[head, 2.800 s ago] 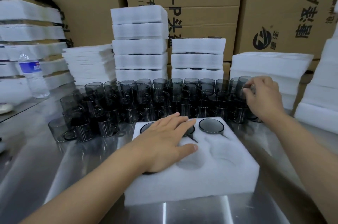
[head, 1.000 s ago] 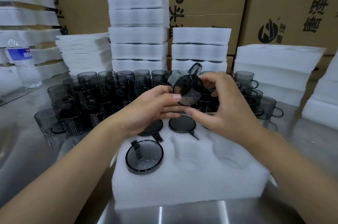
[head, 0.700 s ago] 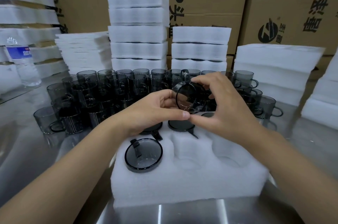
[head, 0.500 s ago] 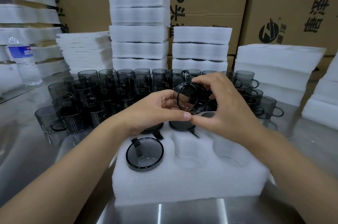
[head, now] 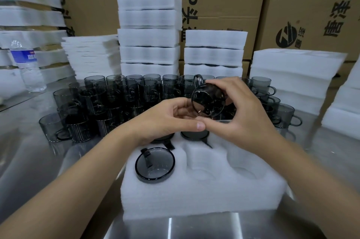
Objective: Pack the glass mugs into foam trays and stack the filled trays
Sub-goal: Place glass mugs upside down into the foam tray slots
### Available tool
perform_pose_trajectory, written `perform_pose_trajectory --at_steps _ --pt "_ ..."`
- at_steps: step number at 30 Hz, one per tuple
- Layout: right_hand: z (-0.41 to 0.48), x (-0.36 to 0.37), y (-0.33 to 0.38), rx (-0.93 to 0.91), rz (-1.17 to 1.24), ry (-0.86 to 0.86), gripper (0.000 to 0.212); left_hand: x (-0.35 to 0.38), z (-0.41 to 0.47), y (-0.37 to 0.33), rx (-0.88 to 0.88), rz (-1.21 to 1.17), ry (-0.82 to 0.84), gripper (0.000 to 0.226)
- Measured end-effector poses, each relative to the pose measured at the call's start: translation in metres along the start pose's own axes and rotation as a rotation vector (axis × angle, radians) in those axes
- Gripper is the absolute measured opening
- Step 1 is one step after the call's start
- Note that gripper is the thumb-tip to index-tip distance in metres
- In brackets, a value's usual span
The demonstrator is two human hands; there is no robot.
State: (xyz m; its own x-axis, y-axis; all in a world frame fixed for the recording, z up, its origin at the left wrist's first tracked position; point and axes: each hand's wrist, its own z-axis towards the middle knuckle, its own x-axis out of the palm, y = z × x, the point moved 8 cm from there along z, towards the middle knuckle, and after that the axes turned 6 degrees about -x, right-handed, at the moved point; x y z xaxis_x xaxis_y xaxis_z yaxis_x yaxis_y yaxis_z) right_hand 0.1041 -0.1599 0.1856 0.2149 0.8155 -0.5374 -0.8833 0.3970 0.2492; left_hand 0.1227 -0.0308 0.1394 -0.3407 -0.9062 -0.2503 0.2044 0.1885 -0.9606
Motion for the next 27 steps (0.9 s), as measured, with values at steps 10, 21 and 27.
perform_pose_trajectory --at_steps 10,21,27 --pt "-0.003 0.012 -0.008 0.296 0.809 0.203 0.047 -0.019 0.005 0.005 -0.014 -0.116 -0.163 0.071" --pt "-0.022 0.040 0.014 0.308 0.692 0.692 0.044 -0.031 -0.004 -0.005 0.049 0.099 -0.404 0.038" --pt "-0.027 0.044 0.018 0.313 0.589 0.761 0.049 -0.029 -0.006 -0.005 0.057 0.124 -0.396 0.039"
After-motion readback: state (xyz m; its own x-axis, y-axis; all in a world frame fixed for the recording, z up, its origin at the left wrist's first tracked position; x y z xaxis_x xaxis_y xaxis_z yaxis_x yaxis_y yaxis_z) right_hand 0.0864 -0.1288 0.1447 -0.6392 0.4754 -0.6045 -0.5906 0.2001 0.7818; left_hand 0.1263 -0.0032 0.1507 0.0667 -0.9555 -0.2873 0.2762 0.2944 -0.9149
